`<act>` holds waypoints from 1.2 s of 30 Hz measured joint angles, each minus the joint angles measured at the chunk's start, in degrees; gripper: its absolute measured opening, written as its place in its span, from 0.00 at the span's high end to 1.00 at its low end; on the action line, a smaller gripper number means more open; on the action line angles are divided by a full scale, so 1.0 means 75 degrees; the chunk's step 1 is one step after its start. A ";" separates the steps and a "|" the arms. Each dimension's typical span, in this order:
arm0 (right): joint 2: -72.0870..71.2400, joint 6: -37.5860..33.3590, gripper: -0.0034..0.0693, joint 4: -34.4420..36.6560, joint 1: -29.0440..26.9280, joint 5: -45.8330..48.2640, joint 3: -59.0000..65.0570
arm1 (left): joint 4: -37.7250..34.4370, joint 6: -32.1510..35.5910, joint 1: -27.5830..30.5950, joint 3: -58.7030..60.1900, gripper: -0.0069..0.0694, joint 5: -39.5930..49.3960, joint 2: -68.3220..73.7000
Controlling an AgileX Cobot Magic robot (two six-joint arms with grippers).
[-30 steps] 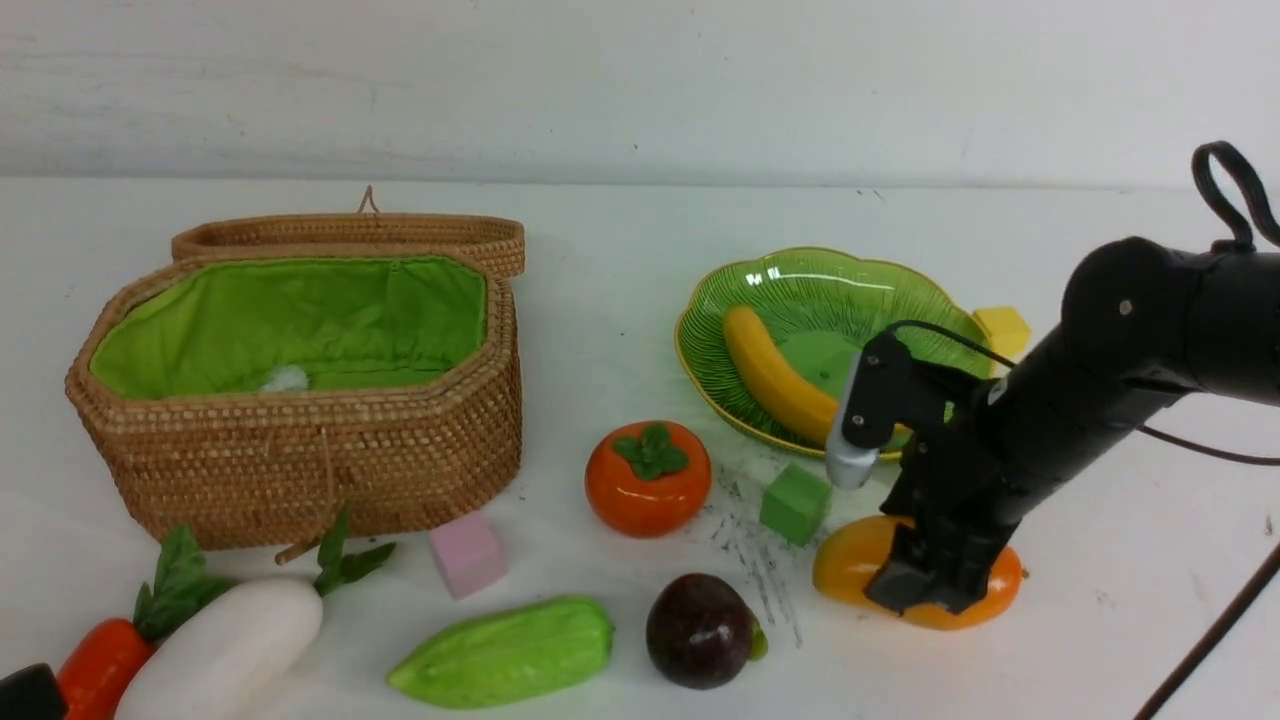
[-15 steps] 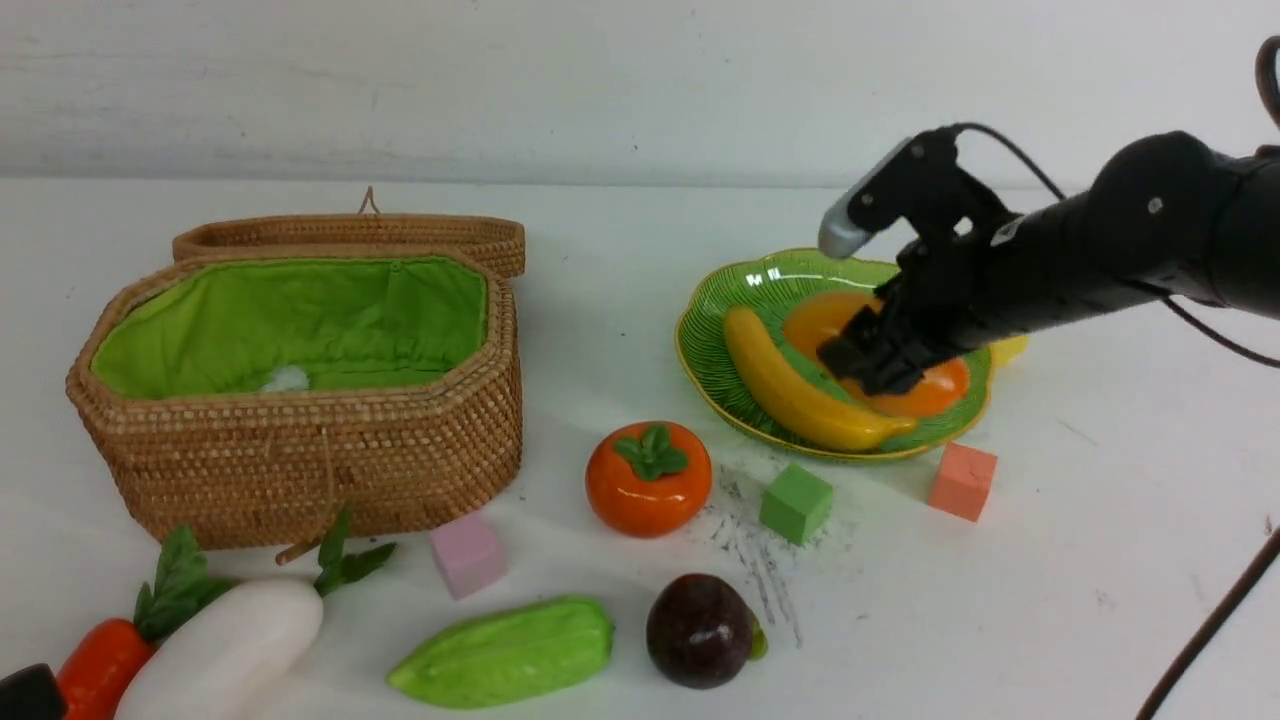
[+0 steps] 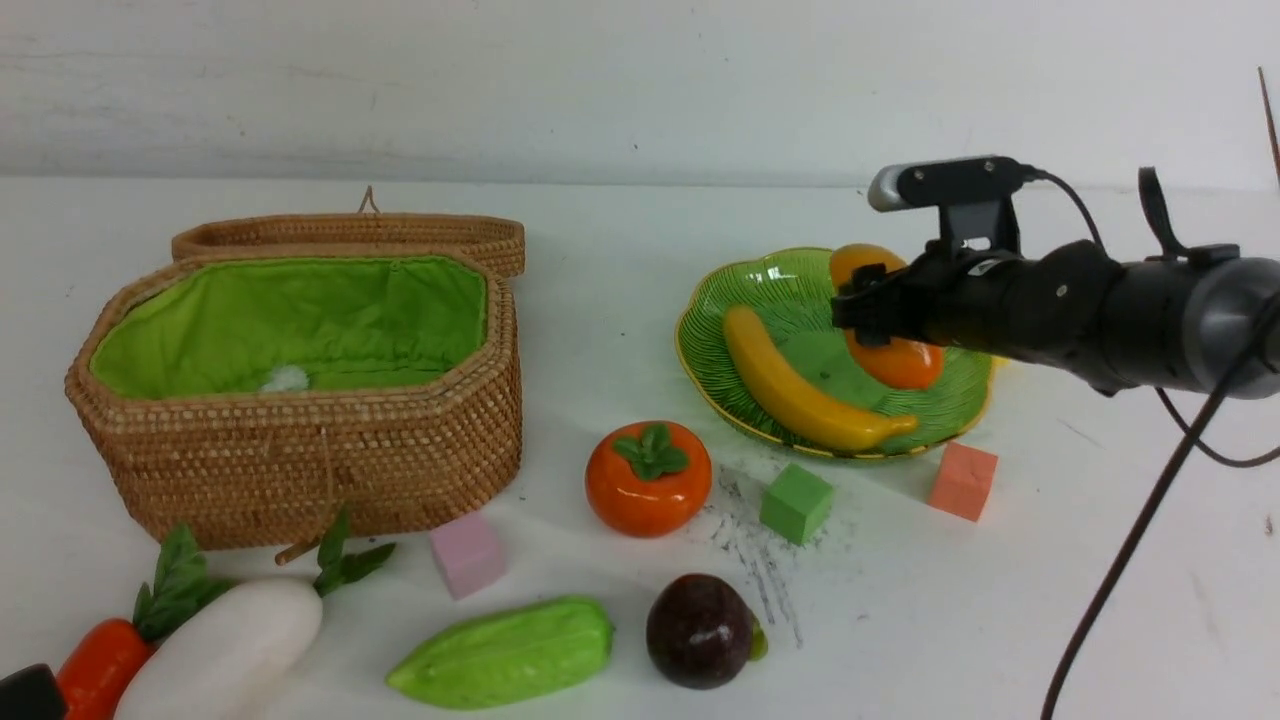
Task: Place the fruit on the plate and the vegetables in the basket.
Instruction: Use the right arm to grab a mango and put it into the right plate, then grab a tomato with your right arm and place it on the plate on the right.
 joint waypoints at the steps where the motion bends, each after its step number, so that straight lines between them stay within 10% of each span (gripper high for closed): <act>1: 0.0000 0.0000 0.15 0.0046 0.0000 0.0000 0.0000 | 0.0000 0.0000 0.0000 0.0000 0.60 0.0000 0.0000; 9: -0.0141 0.0000 0.03 0.0268 0.0000 0.0247 0.0000 | 0.0000 0.0000 0.0000 0.0000 0.60 0.0000 0.0000; 22: -0.1576 -0.0014 0.34 0.0169 -0.0015 0.3002 0.0000 | 0.0000 0.0000 0.0000 0.0000 0.60 0.0000 0.0000; 36: -0.2414 -0.0901 0.37 0.0400 0.0599 0.6561 0.0008 | 0.0000 0.0000 0.0000 0.0000 0.60 0.0000 0.0000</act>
